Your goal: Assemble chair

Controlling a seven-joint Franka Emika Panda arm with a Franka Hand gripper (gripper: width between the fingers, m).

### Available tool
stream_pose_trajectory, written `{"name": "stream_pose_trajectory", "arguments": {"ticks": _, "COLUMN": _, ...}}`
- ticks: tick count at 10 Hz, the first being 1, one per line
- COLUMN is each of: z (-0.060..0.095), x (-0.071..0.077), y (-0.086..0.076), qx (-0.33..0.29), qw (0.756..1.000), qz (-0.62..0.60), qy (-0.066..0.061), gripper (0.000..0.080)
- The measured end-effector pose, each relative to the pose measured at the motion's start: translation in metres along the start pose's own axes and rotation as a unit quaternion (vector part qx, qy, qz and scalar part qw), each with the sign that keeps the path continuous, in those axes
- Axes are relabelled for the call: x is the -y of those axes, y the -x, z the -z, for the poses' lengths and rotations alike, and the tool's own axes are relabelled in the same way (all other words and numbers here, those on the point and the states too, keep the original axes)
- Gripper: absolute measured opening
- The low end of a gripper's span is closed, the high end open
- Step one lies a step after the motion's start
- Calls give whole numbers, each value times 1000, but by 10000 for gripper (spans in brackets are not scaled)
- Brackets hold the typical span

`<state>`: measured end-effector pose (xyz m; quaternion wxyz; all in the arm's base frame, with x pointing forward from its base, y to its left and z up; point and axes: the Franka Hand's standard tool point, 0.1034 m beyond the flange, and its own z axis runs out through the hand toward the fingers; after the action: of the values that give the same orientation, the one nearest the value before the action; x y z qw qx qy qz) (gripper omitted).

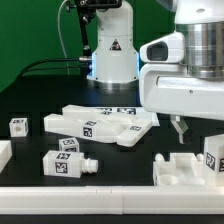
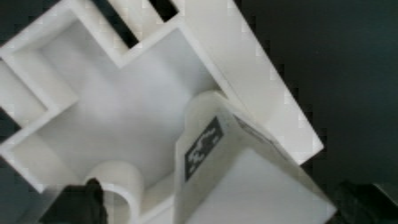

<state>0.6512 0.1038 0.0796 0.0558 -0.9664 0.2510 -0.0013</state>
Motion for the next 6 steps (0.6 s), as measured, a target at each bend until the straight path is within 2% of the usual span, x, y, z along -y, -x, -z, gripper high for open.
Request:
{"name": "stream_pose_trajectory", "arguments": {"ticks": 2, "z": 0, "x": 1, "y": 1, "qx": -1, "qw": 997, "qz": 77, "qy": 4, "gripper": 648}}
{"name": "stream_pose_trajectory", "arguments": {"ticks": 3, "z": 0, "x": 9, "y": 5, "qx": -8, "qw": 977, "qz": 210, "qy": 23, "gripper": 649}}
{"name": "stream_pose_trajectory", "arguments": {"ticks": 4, "z": -1, "x": 15, "y": 8, "qx": -15, "qw": 969, "qz": 245, "qy": 23, "gripper": 649}}
{"name": "stream_pose_trajectory", "arguments": {"ticks": 6, "z": 0, "x": 13, "y": 6, "qx": -15, "qw": 970, "qz": 242, "qy": 23, "gripper": 640}}
